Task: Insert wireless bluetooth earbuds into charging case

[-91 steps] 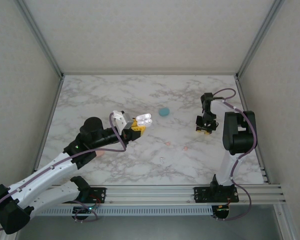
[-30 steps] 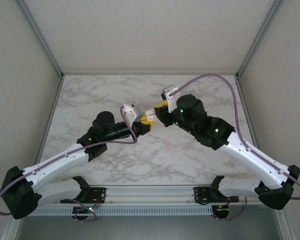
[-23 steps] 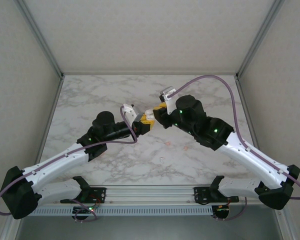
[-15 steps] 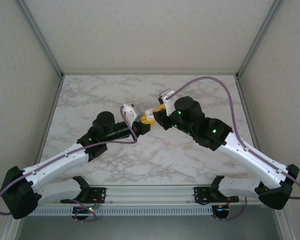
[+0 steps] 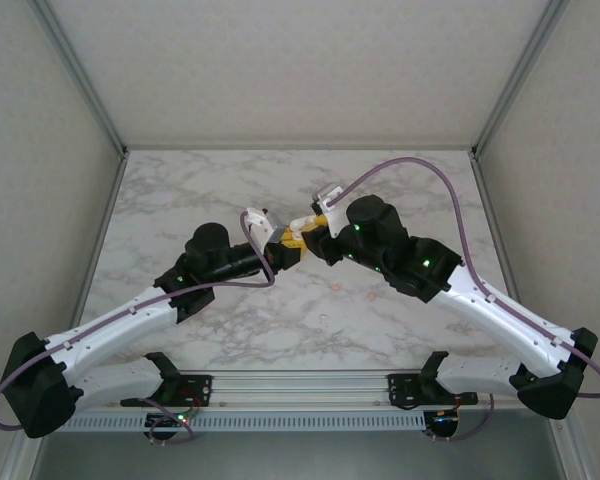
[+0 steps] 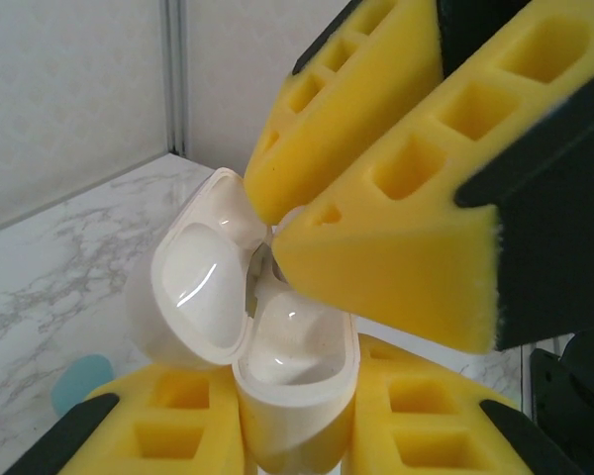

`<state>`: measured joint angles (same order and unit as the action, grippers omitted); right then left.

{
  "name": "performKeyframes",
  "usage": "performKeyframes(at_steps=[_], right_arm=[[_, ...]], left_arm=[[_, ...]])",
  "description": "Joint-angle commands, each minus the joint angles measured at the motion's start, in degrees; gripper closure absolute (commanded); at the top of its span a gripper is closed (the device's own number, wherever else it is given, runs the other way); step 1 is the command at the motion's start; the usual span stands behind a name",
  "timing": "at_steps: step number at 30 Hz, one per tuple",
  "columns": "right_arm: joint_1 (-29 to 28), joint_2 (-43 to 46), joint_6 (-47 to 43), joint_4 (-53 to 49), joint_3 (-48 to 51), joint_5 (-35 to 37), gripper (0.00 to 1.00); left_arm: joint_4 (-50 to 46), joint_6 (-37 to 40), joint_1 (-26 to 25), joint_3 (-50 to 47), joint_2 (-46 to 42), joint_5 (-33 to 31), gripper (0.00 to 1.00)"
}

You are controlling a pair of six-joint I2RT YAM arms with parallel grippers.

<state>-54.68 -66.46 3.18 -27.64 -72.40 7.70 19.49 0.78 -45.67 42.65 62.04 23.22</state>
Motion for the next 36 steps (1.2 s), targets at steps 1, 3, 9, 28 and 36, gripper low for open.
performKeyframes(at_steps=[1,3,9,28,36], right_arm=[[-0.44,1.15,-0.03,-2.04,0.12,-2.47,0.63],[-0.49,1.16,0.88,-2.8,-0.32,-2.26,0.62],[-0.43,0.76,4.11,-5.05,-2.46,-1.82,0.56],[2.93,6.75,19.94,-5.62,-8.11,0.22,0.25],[20.83,7.94,30.39,-23.9,-4.54,0.69,0.36]], left_arm=[[2.75,-0.71,-0.47,2.17,-1.3,-0.65,0.83],[2.75,-0.52,-0.47,2.09,-1.39,-0.63,0.83],[2.17,0.15,-0.47,2.08,-1.72,-0.54,0.83],[-1.53,3.3,-0.47,0.86,-3.59,-1.13,0.83],[-3.33,4.14,-0.45,-2.11,-8.11,-4.77,0.84]])
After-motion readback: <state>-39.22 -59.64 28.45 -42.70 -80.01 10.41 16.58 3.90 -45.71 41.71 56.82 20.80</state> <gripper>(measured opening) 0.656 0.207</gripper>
